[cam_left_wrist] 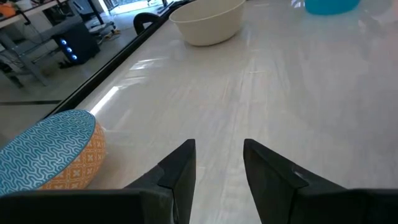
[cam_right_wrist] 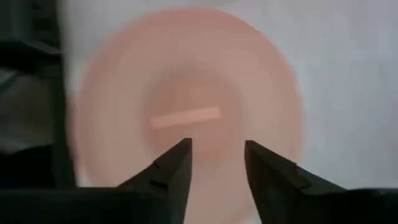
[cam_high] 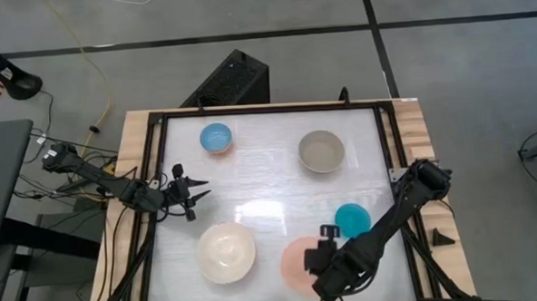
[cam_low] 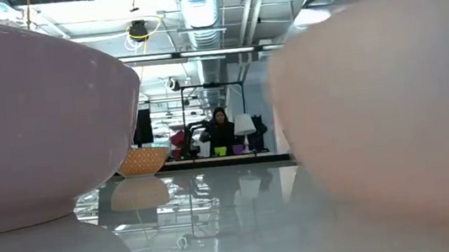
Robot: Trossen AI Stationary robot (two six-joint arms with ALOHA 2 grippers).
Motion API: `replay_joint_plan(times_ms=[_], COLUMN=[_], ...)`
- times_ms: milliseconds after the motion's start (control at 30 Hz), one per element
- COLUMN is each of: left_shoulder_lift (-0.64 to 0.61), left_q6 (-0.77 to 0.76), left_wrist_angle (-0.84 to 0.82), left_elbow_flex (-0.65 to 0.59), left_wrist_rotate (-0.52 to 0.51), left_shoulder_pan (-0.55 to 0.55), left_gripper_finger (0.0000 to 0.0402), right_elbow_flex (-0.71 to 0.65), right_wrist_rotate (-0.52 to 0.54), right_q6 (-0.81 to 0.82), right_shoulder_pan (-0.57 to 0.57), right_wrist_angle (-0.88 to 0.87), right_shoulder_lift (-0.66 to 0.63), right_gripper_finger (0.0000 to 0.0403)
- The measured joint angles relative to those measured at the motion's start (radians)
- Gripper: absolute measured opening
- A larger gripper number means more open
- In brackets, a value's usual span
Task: Nest bowls inside each other
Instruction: Stack the orange bowl on top of the white bowl
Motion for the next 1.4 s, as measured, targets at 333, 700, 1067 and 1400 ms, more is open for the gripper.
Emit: replay_joint_plan(times_ms=[333,700,1067,1400], left_shoulder_lift=[0.000,0.000,0.000,0.000], left_q6=[0.000,0.000,0.000,0.000], left_wrist_angle=[0.000,0.000,0.000,0.000], left_elbow_flex=[0.000,0.000,0.000,0.000], left_wrist_rotate=[0.000,0.000,0.000,0.000], left_shoulder_pan=[0.000,0.000,0.000,0.000], left_gripper_finger=[0.0125,0.0125,0.0125,0.0125], right_elbow_flex=[0.000,-0.059,-0.274,-0.297], right_wrist_rotate=[0.034,-0.078,-0.191,-0.228], right_q6=[0.060,-0.093,-0.238,-0.310], right_shoulder_pan=[-0.063,-0.185,-0.240,-0.244], right_wrist_angle=[-0.103,0.032,0.270,0.326], right_shoulder_lift=[0.000,-0.001,0.000,0.000], right_gripper_finger=[0.0229,0.0231,0.0230,0.0104])
